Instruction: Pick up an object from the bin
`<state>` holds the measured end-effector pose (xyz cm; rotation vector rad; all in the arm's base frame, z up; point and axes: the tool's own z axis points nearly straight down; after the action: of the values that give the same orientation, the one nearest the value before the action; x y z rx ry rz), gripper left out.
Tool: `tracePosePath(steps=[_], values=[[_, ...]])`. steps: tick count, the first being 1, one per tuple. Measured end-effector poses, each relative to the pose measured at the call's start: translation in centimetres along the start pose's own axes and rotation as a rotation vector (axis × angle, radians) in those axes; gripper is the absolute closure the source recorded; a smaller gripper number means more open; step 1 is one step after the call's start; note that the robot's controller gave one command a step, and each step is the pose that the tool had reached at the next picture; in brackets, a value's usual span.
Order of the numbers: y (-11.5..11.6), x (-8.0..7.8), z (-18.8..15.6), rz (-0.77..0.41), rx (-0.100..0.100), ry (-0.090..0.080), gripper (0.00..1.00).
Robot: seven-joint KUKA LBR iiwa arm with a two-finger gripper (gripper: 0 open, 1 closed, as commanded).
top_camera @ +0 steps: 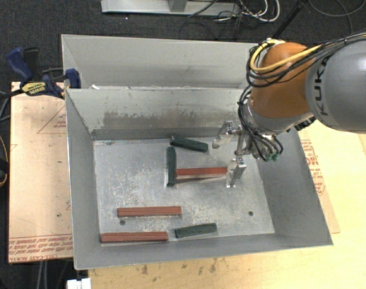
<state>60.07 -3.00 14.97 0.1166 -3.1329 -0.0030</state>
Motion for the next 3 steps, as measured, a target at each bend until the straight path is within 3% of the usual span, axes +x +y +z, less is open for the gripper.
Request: tracePosePath(steps=[1,2,3], values=[[0.1,-2.3,7.2,0.023,0.002,-0.008,1.00],[0.1,-2.3,7.2,0.022,0.002,-0.010,1.00],[-0.7,-0.8,-3.5,-0.035,0.002,-0.010,1.00]])
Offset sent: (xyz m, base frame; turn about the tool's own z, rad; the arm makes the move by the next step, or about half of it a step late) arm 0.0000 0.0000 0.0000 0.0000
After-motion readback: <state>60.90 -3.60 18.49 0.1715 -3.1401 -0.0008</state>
